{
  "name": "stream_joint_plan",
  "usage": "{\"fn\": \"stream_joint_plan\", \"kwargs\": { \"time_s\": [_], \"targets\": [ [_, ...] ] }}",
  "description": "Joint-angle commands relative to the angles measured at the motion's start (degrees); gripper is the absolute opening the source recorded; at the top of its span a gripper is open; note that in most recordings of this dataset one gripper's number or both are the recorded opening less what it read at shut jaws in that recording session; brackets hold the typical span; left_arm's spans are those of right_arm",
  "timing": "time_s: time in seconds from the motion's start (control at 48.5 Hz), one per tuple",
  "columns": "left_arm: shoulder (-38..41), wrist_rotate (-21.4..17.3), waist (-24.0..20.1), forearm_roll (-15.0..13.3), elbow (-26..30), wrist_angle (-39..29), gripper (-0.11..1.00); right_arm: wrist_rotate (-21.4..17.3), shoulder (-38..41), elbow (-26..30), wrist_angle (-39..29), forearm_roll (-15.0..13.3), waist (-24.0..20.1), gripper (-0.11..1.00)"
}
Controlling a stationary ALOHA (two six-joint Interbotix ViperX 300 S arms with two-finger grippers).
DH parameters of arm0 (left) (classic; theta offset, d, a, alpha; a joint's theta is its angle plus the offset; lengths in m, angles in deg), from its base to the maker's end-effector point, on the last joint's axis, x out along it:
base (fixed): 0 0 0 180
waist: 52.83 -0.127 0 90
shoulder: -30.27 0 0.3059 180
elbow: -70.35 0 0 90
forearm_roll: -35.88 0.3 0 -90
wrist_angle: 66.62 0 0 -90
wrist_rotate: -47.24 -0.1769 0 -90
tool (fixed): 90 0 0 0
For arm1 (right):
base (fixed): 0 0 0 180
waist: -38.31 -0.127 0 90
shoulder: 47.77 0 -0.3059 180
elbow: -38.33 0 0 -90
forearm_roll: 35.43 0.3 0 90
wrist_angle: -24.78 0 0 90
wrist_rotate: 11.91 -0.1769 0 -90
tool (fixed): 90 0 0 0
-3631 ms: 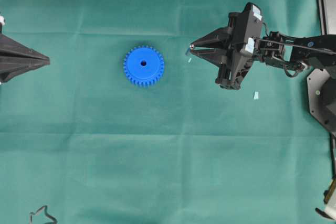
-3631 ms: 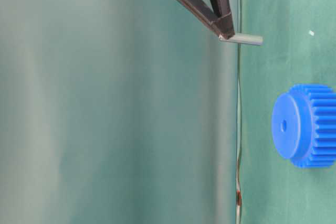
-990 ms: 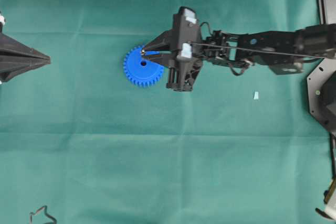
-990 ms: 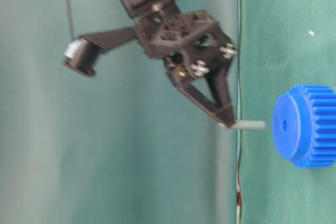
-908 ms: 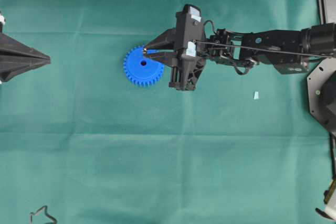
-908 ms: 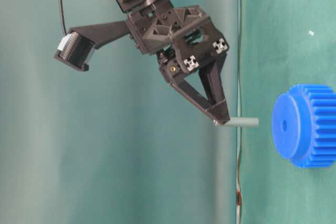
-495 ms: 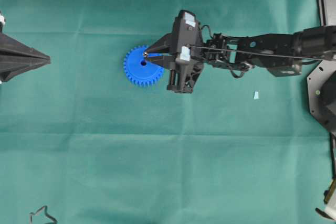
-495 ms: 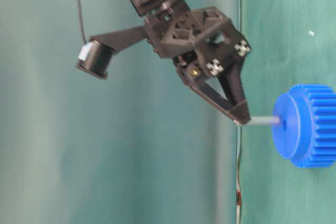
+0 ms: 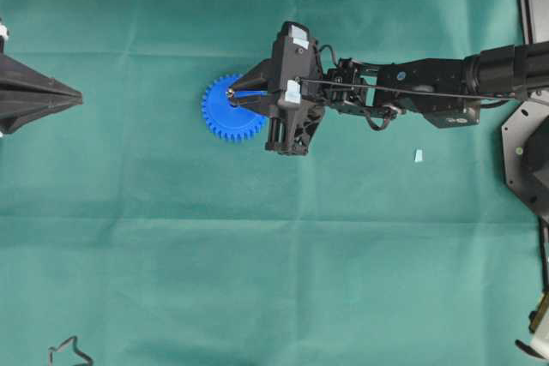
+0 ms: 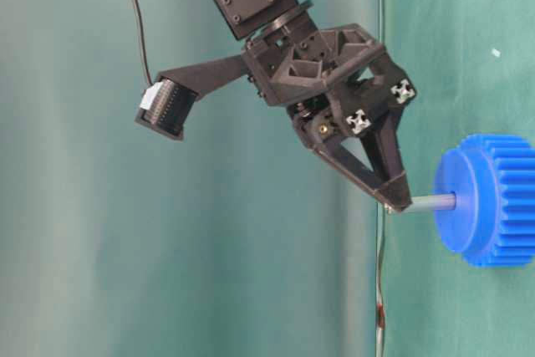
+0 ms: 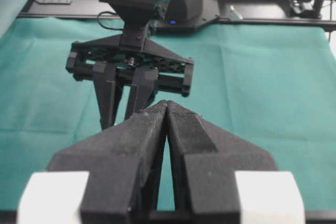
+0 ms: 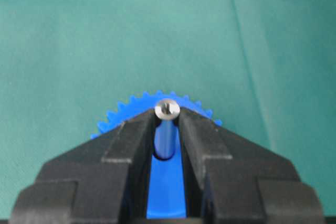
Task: Insert the shaft into the center hole of the gear.
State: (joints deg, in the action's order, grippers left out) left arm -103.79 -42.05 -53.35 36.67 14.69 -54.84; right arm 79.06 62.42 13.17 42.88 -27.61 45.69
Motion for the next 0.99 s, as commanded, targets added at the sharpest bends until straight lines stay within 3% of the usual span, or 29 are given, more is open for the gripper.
{"fn": "stream_joint_plan", "kwargs": {
  "time_s": [0.0,0.97],
  "targets": [
    [0.44,-0.09,-0.09,0.18,1.41,0.26,0.00,0.09,-2.20,0.97,0.70,0.00,0.09,0.17],
    [0.44,0.00,-0.18,0.18,1.41,0.35,0.00,-0.09,-2.46,-1.49,2.02,0.26,0.26,0.17]
  ]
}}
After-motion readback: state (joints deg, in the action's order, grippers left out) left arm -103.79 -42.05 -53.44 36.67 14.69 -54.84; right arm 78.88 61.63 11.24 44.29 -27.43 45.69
